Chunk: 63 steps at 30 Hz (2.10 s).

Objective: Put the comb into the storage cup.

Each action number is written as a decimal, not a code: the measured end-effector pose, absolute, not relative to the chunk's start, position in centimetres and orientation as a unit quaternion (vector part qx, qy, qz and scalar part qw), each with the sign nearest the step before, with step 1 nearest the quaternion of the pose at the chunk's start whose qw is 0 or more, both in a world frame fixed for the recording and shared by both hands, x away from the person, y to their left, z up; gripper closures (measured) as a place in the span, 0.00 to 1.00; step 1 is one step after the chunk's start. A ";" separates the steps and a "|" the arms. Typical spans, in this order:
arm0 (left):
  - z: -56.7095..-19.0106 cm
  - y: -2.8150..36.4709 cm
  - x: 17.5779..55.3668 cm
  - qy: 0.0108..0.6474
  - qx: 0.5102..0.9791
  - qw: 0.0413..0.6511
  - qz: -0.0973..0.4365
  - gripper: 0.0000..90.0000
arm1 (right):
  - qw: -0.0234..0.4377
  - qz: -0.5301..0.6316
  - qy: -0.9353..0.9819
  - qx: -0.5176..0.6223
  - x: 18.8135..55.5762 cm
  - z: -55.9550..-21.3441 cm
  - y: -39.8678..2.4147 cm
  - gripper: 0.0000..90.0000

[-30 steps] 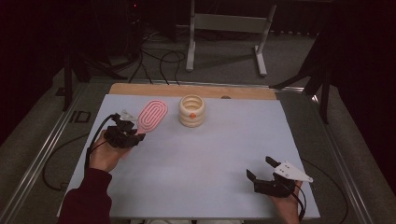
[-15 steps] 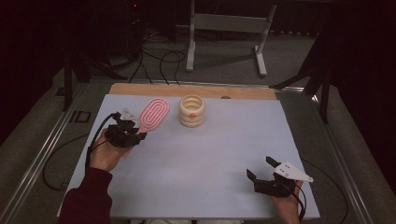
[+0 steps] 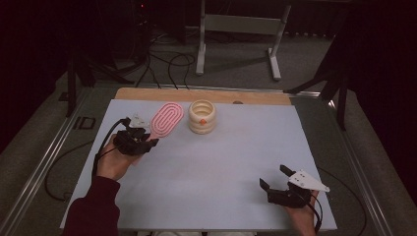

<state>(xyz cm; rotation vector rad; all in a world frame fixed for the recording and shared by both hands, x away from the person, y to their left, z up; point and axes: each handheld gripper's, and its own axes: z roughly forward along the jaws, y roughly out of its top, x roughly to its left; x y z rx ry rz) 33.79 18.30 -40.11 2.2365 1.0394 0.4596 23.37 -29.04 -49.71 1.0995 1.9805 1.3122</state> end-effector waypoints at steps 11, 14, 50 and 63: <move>-40.0 17.7 33.8 0.385 0.848 0.318 0.177 0.78 | 0.258 0.484 0.732 0.405 23.4 -49.7 -29.0 0.09; -40.0 17.4 33.9 0.382 0.848 0.322 0.178 0.78 | 0.257 0.485 0.732 0.405 23.4 -49.7 -29.0 0.09; -39.7 15.2 33.7 0.350 0.847 0.354 0.186 0.78 | 0.241 0.502 0.725 0.406 23.4 -49.7 -28.5 0.09; -40.0 13.9 33.7 0.337 0.847 0.365 0.187 0.78 | 0.230 0.520 0.716 0.405 23.7 -48.4 -28.0 0.09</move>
